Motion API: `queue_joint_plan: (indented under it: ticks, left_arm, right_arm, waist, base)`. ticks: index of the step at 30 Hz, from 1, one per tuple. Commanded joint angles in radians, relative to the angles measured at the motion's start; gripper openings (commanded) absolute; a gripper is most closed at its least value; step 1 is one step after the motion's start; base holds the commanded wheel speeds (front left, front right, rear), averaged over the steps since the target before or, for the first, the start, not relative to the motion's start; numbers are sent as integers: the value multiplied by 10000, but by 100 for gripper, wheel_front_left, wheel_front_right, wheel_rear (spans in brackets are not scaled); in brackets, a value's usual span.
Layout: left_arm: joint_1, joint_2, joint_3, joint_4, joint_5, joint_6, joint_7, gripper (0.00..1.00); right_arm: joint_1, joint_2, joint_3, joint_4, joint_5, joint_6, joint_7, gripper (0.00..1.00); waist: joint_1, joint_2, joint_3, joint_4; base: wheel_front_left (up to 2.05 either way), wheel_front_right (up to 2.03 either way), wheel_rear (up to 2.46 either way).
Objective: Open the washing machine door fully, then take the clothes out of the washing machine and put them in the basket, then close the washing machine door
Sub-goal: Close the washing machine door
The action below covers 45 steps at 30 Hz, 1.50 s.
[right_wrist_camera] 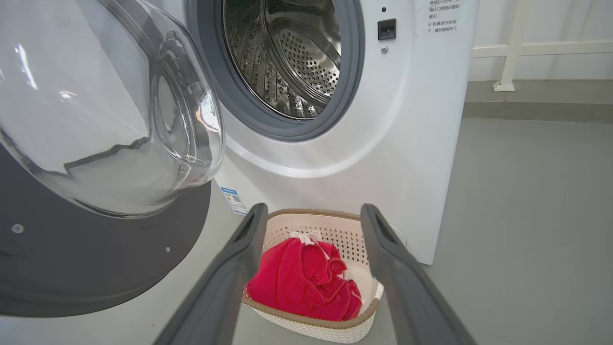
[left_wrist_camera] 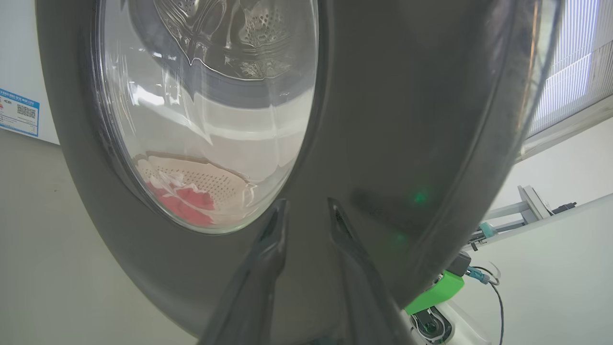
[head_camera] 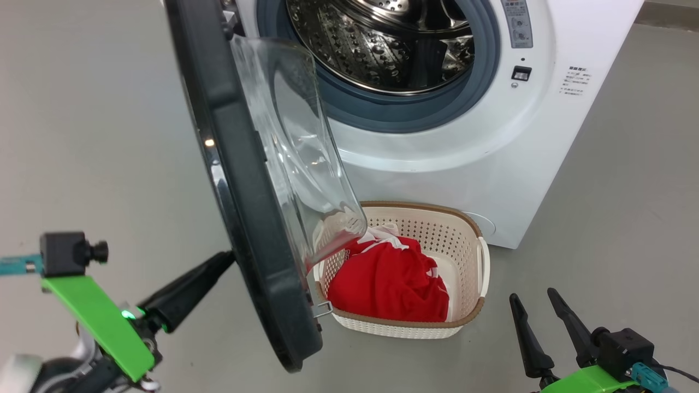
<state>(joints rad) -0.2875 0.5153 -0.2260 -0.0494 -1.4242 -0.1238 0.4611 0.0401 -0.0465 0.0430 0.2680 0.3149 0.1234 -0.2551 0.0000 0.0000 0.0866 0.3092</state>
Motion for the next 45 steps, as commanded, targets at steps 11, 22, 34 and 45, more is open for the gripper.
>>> queue_joint_plan:
  ticks: [11, 22, 34, 45]
  left_arm:
    - [804, -53, -167, 518, 394, -69, -1708, 100]
    - [1297, -536, -908, 1461, 217, -69, -3315, 100]
    - [1467, -488, -2009, 2924, 1062, -69, -5784, 100]
    - [1326, -700, -2390, 3805, 1543, -69, -7205, 100]
  right_arm:
    - [-66, -38, 308, -216, 72, 73, -67, 100]
    - [-139, -37, 399, -185, 8, 73, -67, 100]
    - [-203, -79, 526, -131, 8, 73, -67, 100]
    - [-218, -105, 574, -106, 41, 73, -67, 100]
  waist:
    - [0, 0, -66, 300]
    - [0, 0, 22, 445]
    - [0, 0, 48, 482]
    - [0, 0, 62, 467]
  base:
    - [0, 0, 0]
    - [0, 0, 0]
    - [0, 0, 0]
    - [0, 0, 0]
